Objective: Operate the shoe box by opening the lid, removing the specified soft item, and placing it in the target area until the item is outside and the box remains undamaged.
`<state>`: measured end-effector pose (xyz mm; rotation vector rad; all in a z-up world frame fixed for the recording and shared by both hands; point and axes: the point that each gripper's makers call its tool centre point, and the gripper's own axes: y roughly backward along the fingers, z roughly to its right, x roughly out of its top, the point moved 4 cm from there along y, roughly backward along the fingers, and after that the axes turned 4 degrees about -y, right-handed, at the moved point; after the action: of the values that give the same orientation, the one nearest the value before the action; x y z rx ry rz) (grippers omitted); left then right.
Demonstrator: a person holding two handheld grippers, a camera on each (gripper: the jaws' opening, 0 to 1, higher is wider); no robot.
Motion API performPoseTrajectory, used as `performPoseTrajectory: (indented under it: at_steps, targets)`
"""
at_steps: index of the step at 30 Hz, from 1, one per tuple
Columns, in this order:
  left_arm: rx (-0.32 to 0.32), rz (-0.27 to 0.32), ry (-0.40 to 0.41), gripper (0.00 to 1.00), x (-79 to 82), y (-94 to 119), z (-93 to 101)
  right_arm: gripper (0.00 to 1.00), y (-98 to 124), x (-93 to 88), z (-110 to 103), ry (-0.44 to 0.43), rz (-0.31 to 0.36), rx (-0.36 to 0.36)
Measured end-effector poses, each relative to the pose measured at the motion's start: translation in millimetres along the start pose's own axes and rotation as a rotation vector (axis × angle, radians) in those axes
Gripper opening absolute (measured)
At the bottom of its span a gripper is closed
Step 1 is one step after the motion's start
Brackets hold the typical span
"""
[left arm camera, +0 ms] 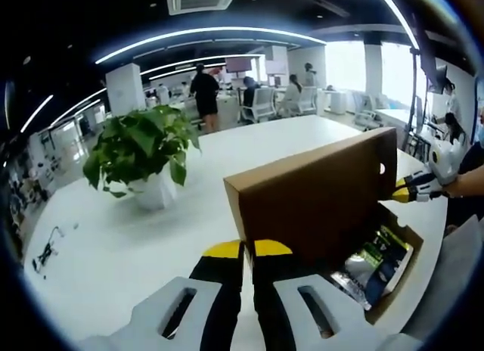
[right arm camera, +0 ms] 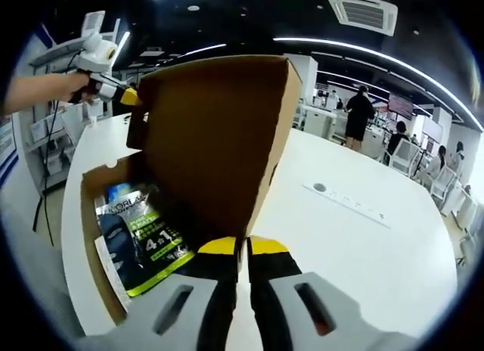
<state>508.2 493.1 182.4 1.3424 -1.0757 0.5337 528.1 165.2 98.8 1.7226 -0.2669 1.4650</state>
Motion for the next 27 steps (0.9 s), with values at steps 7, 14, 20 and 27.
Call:
performPoseTrajectory:
  at_steps: [7, 14, 20, 27]
  targets:
    - [0.004, -0.001, -0.003, 0.00, 1.8, -9, -3.1, 0.00, -1, 1.0, 3, -0.005, 0.006, -0.007]
    - [0.013, -0.003, 0.012, 0.01, 3.4, -18, -5.9, 0.00, -1, 2.4, 5, -0.013, 0.009, 0.008]
    - [0.011, -0.001, 0.020, 0.02, 2.9, -22, -7.1, 0.00, -2, 3.1, 4, 0.006, 0.008, 0.010]
    - [-0.002, -0.016, 0.023, 0.04, -1.9, -24, -3.6, 0.00, -2, 2.9, 4, 0.037, 0.001, 0.012]
